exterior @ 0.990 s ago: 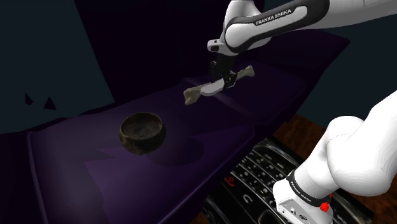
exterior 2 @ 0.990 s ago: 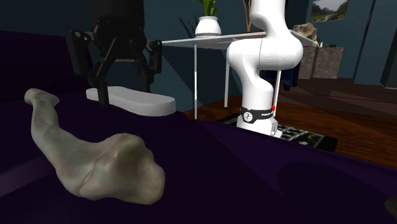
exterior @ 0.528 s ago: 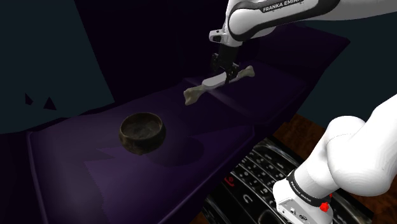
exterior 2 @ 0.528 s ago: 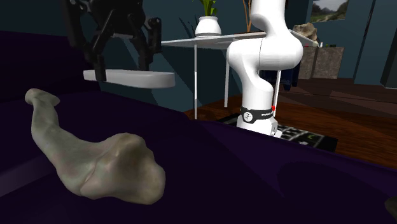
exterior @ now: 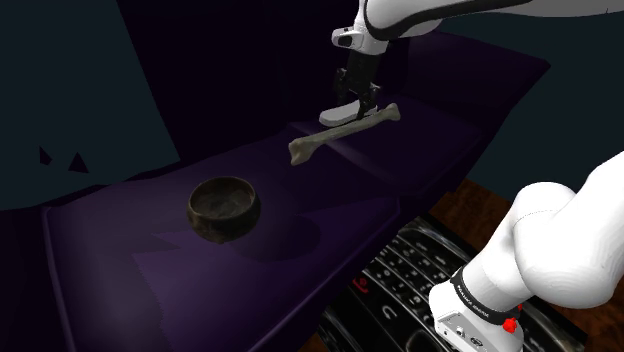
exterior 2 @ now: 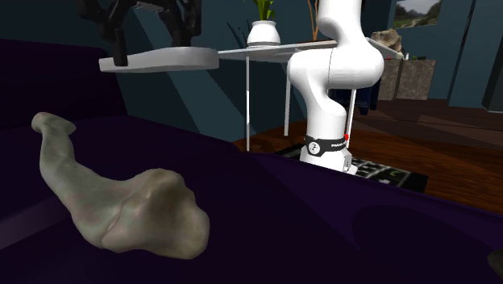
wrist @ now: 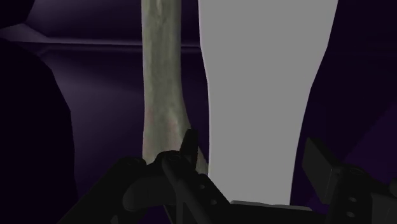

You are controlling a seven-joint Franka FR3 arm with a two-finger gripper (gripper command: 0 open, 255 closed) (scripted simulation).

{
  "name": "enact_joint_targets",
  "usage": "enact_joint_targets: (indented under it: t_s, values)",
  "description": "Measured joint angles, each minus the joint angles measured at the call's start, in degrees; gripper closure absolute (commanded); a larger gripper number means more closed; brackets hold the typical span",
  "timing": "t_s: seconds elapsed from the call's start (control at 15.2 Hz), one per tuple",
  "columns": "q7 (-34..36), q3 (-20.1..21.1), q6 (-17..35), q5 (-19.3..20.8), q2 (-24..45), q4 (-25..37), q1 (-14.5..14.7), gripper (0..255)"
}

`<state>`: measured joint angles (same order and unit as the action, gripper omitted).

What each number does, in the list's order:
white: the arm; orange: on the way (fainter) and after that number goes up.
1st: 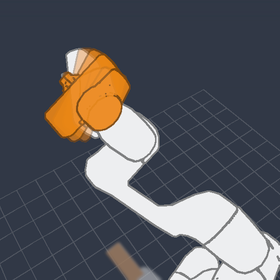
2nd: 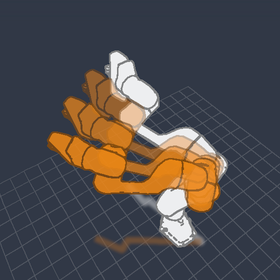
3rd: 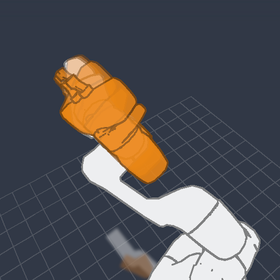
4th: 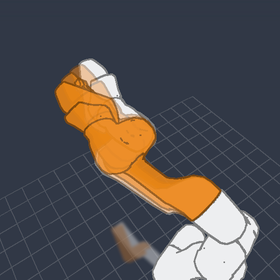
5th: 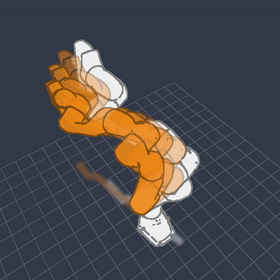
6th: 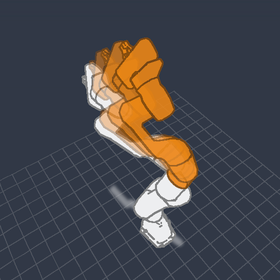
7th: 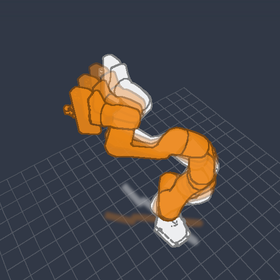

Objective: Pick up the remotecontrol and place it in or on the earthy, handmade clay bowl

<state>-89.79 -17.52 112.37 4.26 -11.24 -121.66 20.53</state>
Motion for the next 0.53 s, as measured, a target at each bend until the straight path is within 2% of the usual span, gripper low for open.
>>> enact_joint_targets:
  t_s: [0.2,0.53]
  values:
    - [1.7,1.1,-0.8,-0.1,-0.5,0.3,0.7,255]
    - [8.2,5.2,-1.0,-0.8,-0.3,0.3,3.5,255]
